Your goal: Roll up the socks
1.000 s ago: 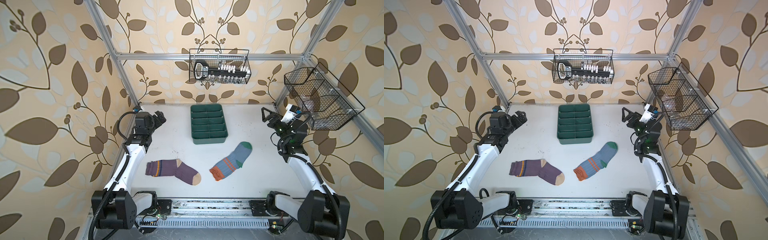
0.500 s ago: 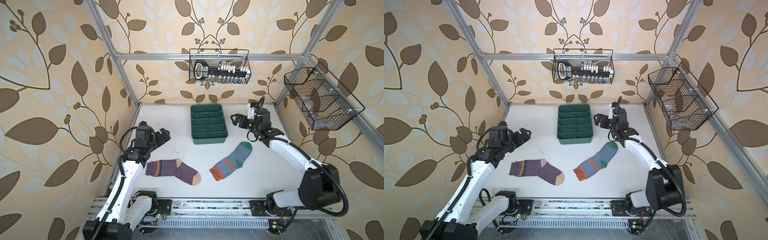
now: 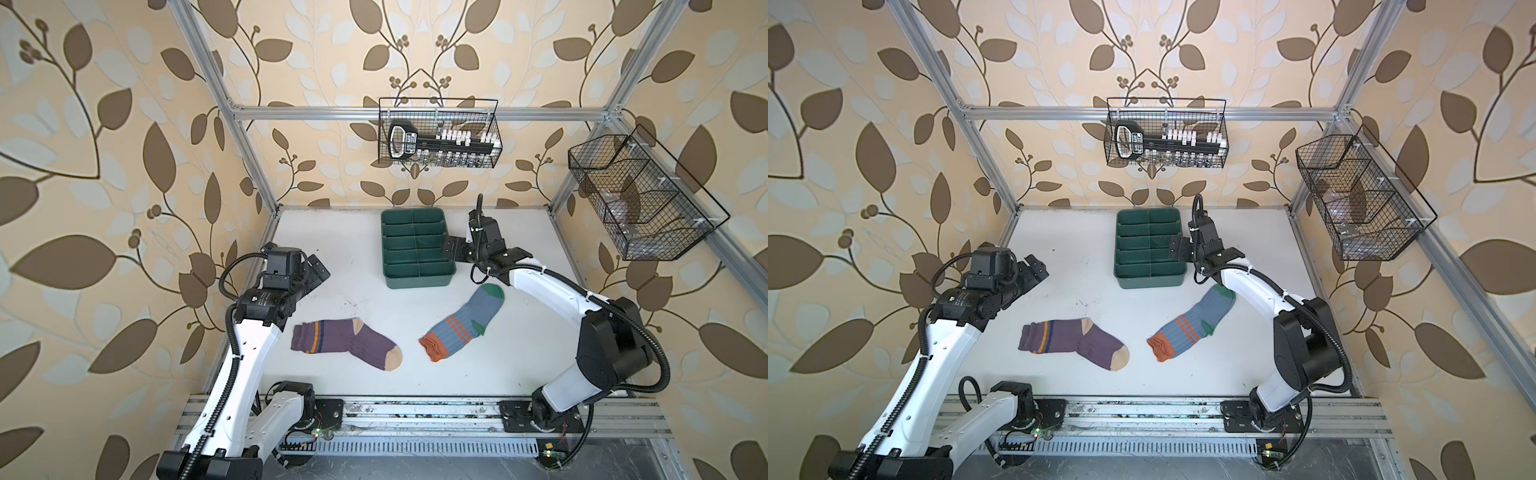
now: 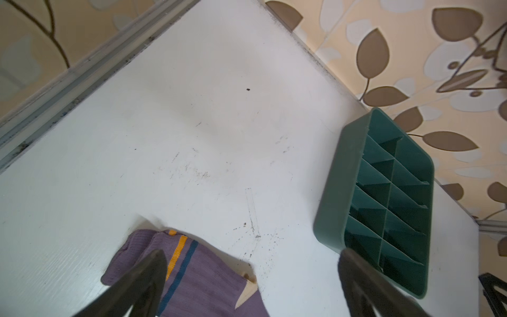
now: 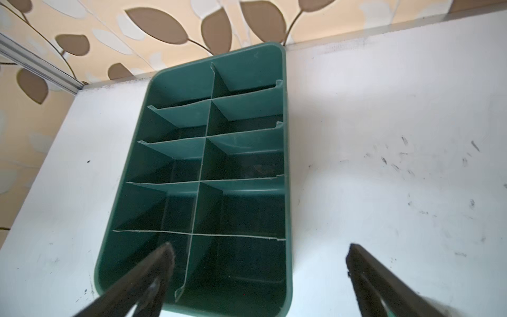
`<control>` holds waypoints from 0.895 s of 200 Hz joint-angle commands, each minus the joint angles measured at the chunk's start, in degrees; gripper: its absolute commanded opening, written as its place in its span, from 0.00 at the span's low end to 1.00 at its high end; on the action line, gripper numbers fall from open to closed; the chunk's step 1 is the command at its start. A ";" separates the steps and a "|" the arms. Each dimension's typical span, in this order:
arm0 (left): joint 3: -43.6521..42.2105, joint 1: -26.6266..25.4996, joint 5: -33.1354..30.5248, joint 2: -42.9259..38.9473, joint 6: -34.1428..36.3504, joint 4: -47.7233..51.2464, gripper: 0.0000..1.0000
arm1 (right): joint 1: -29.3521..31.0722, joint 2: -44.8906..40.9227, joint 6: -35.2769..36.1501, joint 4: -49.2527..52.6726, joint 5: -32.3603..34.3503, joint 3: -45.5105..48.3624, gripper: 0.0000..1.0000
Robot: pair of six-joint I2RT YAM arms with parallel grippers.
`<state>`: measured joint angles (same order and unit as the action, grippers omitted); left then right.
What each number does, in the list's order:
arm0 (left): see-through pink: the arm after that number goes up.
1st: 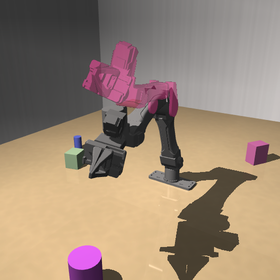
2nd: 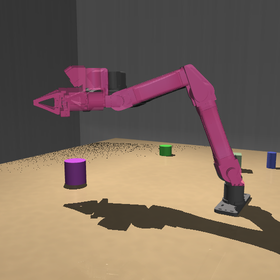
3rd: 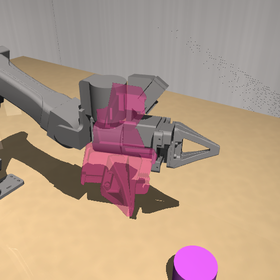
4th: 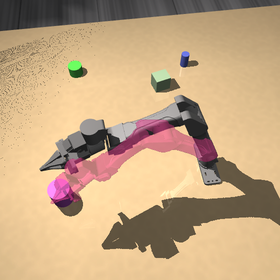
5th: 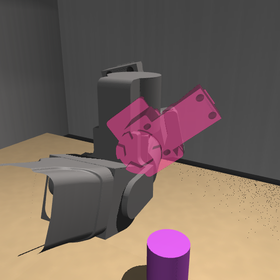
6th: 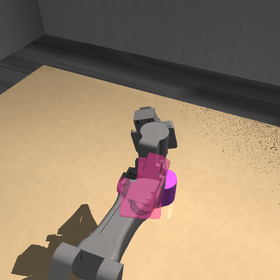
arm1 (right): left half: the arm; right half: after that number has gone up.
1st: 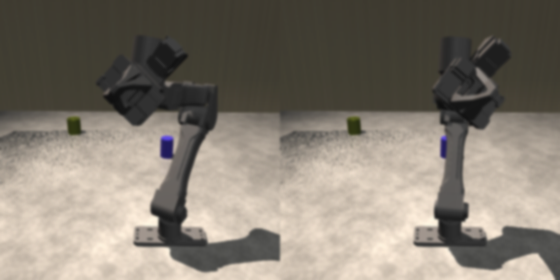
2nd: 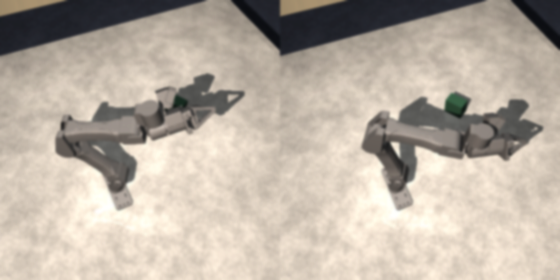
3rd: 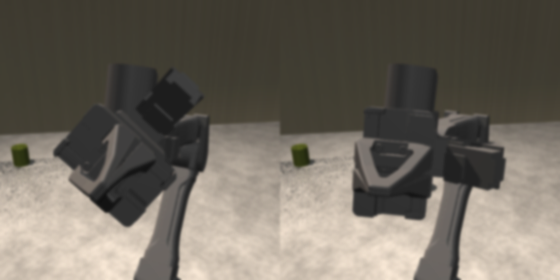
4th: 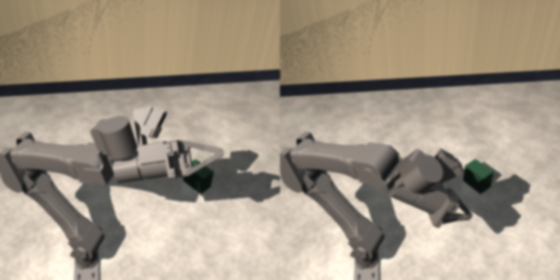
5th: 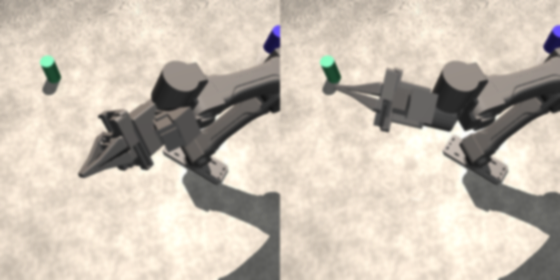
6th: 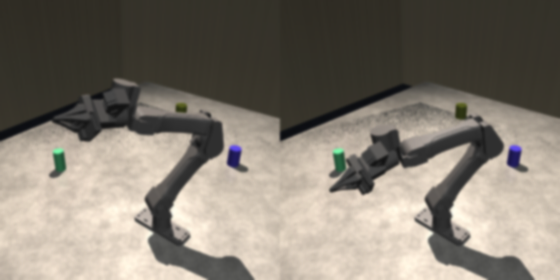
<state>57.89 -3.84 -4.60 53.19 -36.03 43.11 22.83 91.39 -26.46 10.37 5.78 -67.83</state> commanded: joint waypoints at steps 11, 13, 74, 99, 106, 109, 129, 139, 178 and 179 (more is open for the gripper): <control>-1.29 -0.56 8.28 -1.55 6.12 -2.92 0.99 | -0.62 -1.75 1.89 -5.22 -2.02 2.12 1.00; -1.35 -0.56 8.33 -1.52 6.14 -2.90 0.99 | -0.76 -1.67 1.95 -5.93 -2.62 2.60 1.00; -1.73 -0.56 11.15 0.40 7.51 -3.91 0.99 | -2.84 10.45 0.35 -4.53 -10.03 -3.04 0.98; -1.81 -0.56 11.54 0.76 7.55 -4.06 0.99 | -2.16 14.95 0.27 -4.22 -10.79 -7.24 0.96; -1.81 -0.56 11.82 0.84 7.47 -4.17 0.99 | -1.95 15.86 0.12 -4.05 -10.75 -7.94 0.96; -1.80 -0.56 11.83 0.86 7.49 -4.18 0.99 | -1.78 16.39 0.17 -3.87 -10.71 -8.43 0.95; -1.73 -0.56 12.36 1.19 7.56 -4.26 0.99 | -0.58 18.13 0.18 -3.78 -10.79 -10.00 0.95; -1.73 -0.56 12.57 1.30 7.61 -4.25 0.99 | 0.36 18.92 0.28 -3.46 -10.71 -10.84 0.95; -1.73 -0.56 12.82 1.15 7.73 -4.04 0.99 | 4.31 22.06 1.20 -1.47 -9.41 -15.07 0.94; -1.73 -0.56 12.80 1.14 7.73 -4.07 0.99 | 4.45 22.16 1.22 -1.39 -9.31 -15.23 0.94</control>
<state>56.25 -3.84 7.35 54.61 -29.85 40.27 24.51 111.24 -26.04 7.94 -3.44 -79.35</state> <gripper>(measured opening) 0.989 0.943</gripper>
